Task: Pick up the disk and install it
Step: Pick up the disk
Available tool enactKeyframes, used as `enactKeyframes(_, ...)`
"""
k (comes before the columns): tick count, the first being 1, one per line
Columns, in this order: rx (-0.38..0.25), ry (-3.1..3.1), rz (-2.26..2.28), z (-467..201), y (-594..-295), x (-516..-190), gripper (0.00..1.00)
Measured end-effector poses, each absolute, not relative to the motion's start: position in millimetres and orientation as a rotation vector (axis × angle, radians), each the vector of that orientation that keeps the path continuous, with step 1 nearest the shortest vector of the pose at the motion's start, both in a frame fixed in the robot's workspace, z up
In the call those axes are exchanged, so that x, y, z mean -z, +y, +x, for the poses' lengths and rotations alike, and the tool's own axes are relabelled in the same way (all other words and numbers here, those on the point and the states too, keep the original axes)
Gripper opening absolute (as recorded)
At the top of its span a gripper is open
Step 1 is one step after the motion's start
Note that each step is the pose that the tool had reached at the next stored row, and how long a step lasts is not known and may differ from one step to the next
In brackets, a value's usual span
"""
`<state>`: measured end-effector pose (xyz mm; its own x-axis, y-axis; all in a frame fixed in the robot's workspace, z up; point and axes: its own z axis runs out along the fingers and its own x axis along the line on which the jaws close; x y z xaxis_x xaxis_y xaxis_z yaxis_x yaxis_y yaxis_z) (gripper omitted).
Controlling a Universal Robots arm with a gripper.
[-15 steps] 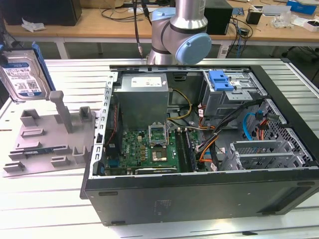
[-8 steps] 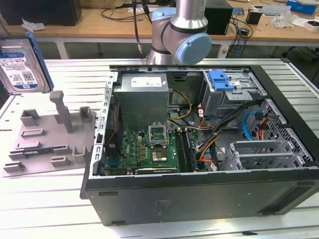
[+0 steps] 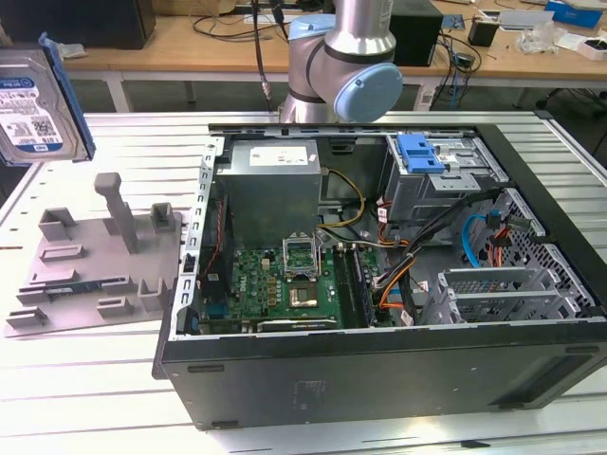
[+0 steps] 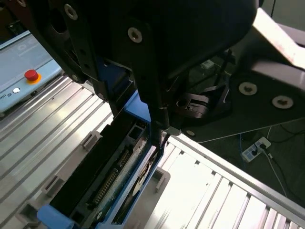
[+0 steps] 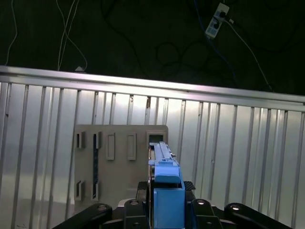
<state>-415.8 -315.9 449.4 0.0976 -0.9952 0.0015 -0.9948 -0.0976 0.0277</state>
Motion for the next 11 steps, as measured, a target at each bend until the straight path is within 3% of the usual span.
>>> enactKeyframes(11,0.027,-2.096,2.311,-415.8,-315.9,-483.2,0.37)
